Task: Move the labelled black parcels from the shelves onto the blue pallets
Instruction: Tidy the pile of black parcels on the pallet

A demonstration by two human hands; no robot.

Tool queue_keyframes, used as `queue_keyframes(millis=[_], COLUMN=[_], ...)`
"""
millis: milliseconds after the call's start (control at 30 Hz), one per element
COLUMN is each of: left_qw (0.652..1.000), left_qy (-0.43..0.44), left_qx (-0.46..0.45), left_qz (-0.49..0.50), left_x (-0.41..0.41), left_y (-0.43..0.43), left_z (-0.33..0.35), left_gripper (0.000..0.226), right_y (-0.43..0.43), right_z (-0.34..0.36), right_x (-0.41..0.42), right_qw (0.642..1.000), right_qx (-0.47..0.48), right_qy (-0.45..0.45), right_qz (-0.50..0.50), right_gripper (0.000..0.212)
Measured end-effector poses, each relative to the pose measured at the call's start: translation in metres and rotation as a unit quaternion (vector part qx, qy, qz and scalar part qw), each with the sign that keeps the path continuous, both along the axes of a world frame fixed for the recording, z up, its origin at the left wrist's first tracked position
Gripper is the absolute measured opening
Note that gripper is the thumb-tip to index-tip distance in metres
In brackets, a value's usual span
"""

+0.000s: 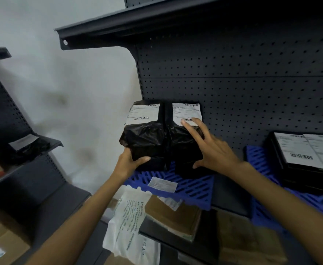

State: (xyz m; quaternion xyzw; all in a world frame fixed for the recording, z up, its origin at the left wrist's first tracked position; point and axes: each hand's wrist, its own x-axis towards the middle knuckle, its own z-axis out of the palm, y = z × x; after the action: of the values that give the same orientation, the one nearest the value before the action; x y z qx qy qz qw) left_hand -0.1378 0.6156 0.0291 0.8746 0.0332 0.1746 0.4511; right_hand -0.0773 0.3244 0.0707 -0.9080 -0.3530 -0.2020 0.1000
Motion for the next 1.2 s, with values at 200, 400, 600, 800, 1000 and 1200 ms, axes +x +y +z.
queue_keyframes(millis=[200, 400, 600, 800, 1000, 1200], left_qw=[1.000, 1.000, 0.997, 0.992, 0.990, 0.985], left_qy=[0.011, 0.014, 0.041, 0.059, 0.050, -0.128], left_qx=[0.010, 0.018, -0.023, -0.034, -0.038, -0.114], left_qz=[-0.001, -0.014, -0.067, -0.111, -0.123, 0.000], left_x=[0.011, 0.018, 0.025, 0.045, 0.051, 0.019], left_y=[0.017, 0.026, 0.036, 0.032, 0.027, 0.018], left_z=[-0.003, -0.007, -0.002, 0.001, 0.004, 0.007], left_gripper=[0.077, 0.080, 0.084, 0.083, 0.081, 0.115], right_y=[0.031, 0.030, 0.029, 0.026, 0.024, 0.027], right_z=[-0.014, -0.032, -0.033, -0.028, -0.023, -0.016], right_x=[-0.008, -0.012, -0.019, -0.018, -0.019, -0.034], right_qw=[0.995, 0.969, 0.940, 0.940, 0.938, 0.945], right_qx=[0.079, 0.222, 0.298, 0.297, 0.298, 0.321], right_qy=[-0.017, 0.010, 0.146, 0.144, 0.168, 0.012], right_qz=[-0.060, -0.110, -0.077, -0.086, -0.054, -0.063], right_gripper=[0.136, 0.142, 0.134, 0.137, 0.135, 0.121])
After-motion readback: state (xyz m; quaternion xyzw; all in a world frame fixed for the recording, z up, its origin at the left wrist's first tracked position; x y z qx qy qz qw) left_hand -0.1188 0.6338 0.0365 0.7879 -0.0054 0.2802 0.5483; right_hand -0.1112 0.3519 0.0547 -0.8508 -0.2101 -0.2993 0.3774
